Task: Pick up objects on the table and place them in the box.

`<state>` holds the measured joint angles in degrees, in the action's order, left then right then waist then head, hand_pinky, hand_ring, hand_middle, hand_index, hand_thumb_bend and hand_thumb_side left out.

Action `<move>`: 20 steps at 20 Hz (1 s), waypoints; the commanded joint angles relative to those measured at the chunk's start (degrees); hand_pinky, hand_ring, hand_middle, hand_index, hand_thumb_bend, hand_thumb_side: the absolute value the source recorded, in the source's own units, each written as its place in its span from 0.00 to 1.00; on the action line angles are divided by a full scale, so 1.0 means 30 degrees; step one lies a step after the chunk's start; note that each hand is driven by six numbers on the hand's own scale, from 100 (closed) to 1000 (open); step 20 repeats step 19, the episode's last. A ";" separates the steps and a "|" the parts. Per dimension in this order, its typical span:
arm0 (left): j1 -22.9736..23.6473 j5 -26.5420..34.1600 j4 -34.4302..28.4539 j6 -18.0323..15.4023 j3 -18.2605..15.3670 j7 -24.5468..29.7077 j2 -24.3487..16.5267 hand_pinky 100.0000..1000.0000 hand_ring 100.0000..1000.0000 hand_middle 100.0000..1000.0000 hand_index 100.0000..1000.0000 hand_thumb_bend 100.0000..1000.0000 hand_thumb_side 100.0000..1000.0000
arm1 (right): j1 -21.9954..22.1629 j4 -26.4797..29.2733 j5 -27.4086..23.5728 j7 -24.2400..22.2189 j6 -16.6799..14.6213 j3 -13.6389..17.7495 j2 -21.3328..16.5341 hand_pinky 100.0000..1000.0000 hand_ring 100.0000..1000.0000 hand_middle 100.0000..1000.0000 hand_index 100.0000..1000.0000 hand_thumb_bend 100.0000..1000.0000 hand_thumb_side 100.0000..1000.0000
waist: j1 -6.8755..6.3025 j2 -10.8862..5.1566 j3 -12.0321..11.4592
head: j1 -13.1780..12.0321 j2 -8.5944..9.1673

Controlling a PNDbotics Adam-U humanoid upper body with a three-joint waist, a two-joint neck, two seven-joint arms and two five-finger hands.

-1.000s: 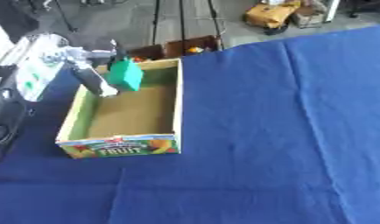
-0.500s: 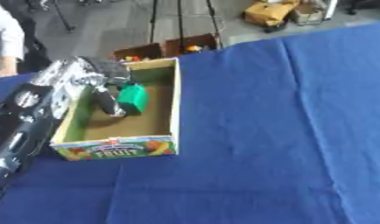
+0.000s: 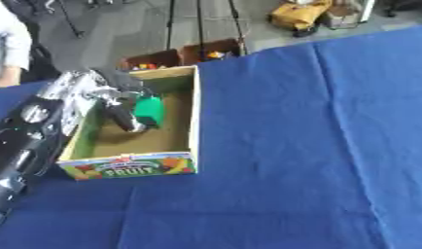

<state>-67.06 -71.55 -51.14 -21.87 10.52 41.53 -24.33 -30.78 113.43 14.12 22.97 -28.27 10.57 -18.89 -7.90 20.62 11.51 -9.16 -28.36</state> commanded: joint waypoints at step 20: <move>0.0055 0.2132 -0.2206 -0.1450 -0.0464 0.0836 -0.0547 1.00 1.00 1.00 1.00 0.53 0.96 | -0.0161 0.0388 -0.0210 -0.0067 -0.0015 0.0126 -0.0101 0.63 0.64 0.43 0.65 0.00 0.74 | 0.0336 -0.0577 -0.0182 | 0.0222 0.0080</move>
